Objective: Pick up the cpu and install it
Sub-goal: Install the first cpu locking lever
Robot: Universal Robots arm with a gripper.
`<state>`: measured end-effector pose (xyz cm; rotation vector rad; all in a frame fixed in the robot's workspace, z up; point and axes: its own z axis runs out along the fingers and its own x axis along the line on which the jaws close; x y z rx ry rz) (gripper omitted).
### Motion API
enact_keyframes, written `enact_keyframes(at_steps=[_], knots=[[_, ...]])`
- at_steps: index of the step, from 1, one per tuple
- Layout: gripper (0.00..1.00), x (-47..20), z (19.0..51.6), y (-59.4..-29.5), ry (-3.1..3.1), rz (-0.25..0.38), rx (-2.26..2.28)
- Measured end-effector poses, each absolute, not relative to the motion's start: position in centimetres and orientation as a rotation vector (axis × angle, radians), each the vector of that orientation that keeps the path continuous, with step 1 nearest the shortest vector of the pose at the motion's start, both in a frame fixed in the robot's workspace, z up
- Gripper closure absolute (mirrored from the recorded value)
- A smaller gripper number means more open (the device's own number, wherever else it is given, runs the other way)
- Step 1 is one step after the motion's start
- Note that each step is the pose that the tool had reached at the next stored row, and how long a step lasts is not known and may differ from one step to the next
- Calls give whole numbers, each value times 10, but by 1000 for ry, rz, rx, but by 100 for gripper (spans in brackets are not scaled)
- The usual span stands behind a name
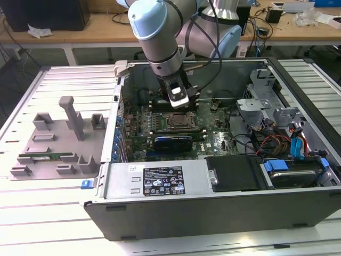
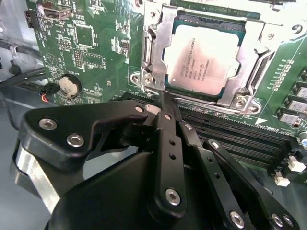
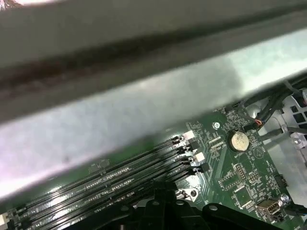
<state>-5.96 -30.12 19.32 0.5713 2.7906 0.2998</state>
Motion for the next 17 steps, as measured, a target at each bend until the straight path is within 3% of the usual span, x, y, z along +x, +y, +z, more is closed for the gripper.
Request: enact_keyframes(at_steps=[8, 17], knots=[[89, -60, 195, -303, 2791, 321, 575], [89, -60, 225, -303, 2791, 321, 574]])
